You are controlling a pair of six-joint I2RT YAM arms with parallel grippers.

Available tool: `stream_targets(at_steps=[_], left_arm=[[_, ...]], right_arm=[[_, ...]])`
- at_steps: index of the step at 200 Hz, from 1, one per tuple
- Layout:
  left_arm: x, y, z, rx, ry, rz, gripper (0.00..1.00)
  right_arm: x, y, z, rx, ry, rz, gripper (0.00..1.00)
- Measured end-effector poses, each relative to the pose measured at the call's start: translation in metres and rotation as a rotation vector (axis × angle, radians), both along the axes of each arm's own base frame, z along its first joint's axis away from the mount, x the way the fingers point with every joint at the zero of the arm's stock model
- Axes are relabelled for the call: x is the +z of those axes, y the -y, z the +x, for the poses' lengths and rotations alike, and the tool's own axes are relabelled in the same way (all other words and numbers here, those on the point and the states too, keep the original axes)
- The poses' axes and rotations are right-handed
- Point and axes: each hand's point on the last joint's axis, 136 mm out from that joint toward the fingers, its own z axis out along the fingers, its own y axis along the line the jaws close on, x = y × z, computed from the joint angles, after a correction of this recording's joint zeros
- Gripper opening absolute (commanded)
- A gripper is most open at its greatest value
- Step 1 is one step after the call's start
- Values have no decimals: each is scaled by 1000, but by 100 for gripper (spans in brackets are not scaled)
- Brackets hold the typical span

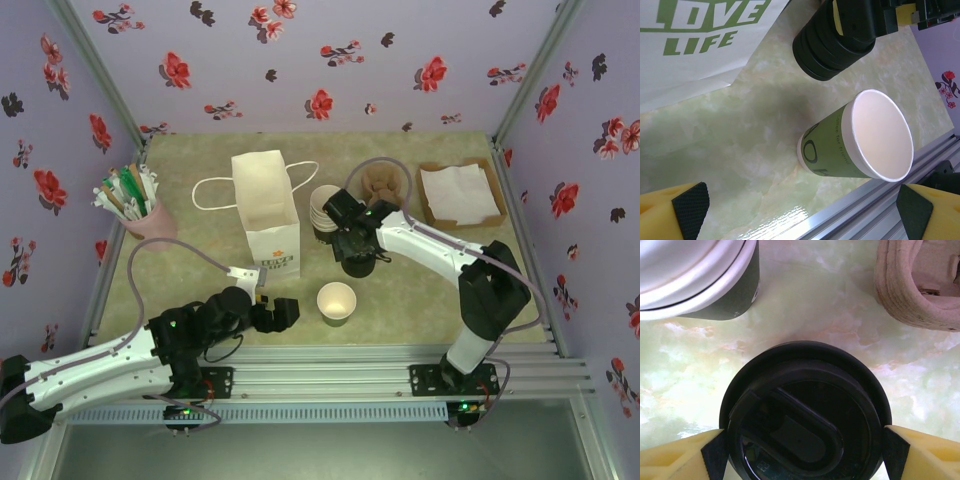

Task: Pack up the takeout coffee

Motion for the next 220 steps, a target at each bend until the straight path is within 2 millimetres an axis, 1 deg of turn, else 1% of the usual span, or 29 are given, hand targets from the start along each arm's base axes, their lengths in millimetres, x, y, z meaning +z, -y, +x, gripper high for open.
stream_targets(at_steps=[73, 106, 152, 220], left_arm=[[-1, 0, 0, 0, -1, 3, 99], [-1, 0, 0, 0, -1, 3, 99], [-1, 0, 0, 0, -1, 3, 99], [-1, 0, 0, 0, -1, 3, 99]], right_arm=[[0, 1, 1, -5, 4, -5, 75], [2, 2, 1, -6, 7, -2, 75], [13, 2, 1, -6, 29, 20, 74], [13, 2, 1, -12, 30, 23, 75]])
